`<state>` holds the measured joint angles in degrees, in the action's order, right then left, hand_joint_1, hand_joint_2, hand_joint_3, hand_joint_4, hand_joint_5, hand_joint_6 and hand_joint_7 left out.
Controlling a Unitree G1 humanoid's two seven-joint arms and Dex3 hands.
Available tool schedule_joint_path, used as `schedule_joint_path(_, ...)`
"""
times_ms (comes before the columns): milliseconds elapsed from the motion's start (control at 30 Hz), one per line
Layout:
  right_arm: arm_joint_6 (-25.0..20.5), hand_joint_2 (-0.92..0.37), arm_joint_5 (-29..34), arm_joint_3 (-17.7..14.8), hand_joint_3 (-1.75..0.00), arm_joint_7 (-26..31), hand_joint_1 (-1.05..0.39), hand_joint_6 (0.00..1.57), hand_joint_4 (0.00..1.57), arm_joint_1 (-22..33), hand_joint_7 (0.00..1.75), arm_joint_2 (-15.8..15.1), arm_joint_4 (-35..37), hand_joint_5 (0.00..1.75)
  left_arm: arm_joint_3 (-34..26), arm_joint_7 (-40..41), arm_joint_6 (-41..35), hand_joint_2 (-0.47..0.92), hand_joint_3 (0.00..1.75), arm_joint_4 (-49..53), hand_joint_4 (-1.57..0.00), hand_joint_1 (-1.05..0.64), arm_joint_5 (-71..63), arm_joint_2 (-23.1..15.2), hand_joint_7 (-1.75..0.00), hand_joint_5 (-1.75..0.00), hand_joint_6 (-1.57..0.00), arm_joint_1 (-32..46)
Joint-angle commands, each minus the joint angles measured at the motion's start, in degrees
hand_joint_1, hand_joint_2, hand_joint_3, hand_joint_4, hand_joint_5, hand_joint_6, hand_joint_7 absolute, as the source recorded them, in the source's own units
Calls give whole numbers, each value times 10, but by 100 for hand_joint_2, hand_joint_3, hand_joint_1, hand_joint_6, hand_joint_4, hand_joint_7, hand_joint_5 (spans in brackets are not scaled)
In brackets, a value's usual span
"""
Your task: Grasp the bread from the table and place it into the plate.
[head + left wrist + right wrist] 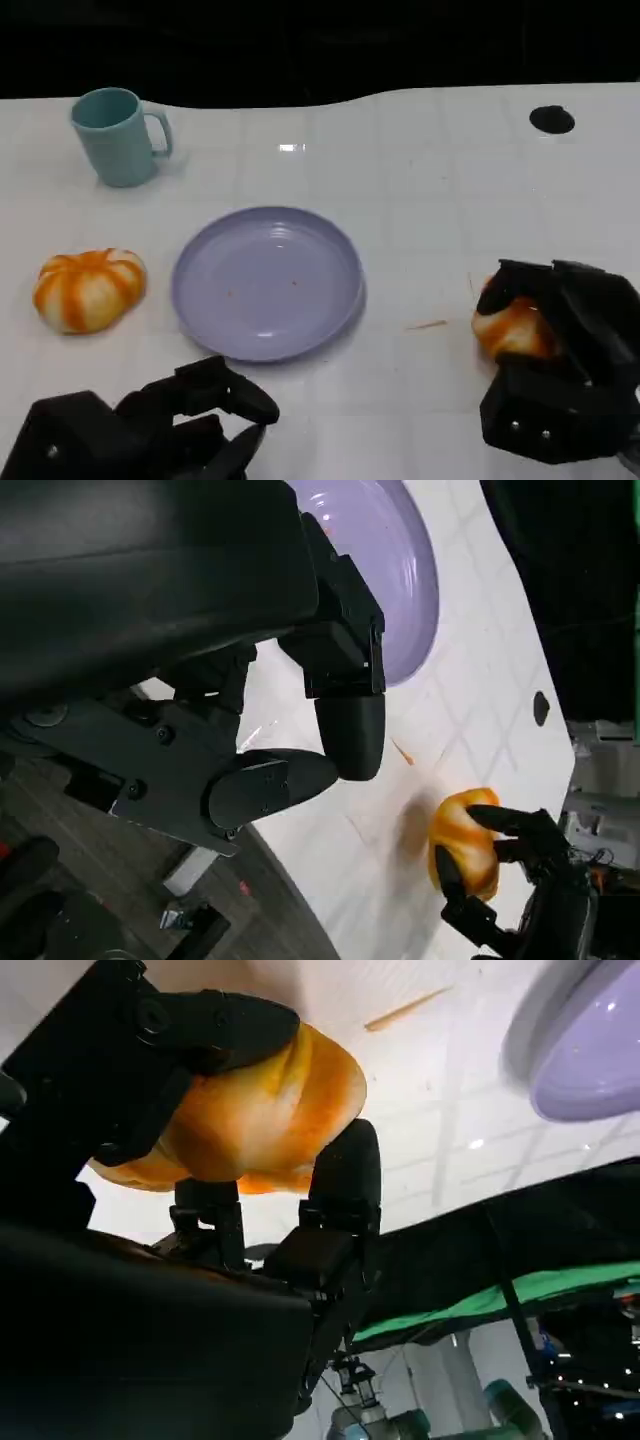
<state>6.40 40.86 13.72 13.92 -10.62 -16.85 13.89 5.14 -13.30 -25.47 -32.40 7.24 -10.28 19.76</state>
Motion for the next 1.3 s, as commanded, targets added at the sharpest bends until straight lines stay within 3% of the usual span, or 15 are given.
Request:
schedule_joint_path(33,12,-34,-7,0,-119,14,-10,76,92,-10,155,3,-14,175,-3,6,-3,76,73,-3,-67,-23,1,0,-134,-175,-59,-3)
schedule_joint_path(200,47,-31,-15,2,-126,28,-10,73,94,-13,164,10,-17,175,0,6,1,76,74,-1,-67,-23,-7,-4,-134,-175,-59,-3)
schedule_joint_path(367,73,-39,-25,7,-107,27,-9,76,93,-22,157,23,-23,175,1,7,-1,76,74,-1,-67,-22,-7,-2,-135,-175,-59,-4)
schedule_joint_path(533,87,-25,-42,20,-136,11,-12,83,97,-34,149,43,-29,175,4,6,7,76,75,3,-67,-22,-13,-4,-135,-175,-59,-3)
schedule_joint_path(700,83,-33,-47,34,-125,-2,-9,82,95,-57,147,73,-19,175,4,6,8,76,74,6,-67,-23,-14,-2,-135,-175,-58,-2)
schedule_joint_path(800,81,-31,-50,47,-129,-8,-8,83,97,-80,147,92,4,175,6,5,11,76,74,6,-68,-22,-18,-2,-135,-175,-59,-2)
schedule_joint_path(900,81,-28,-60,54,-136,-19,-7,76,97,-100,165,109,24,175,7,6,9,76,74,4,-68,-22,-20,-1,-135,-175,-58,0)
schedule_joint_path(967,81,-28,-64,56,-137,-23,-7,74,97,-106,168,114,31,175,7,6,8,76,74,3,-68,-22,-20,0,-135,-175,-58,1)
schedule_joint_path(1300,114,-29,-60,86,-136,15,-12,71,98,-212,175,180,183,175,16,9,15,78,73,7,-68,-22,-26,4,-135,-175,-58,1)
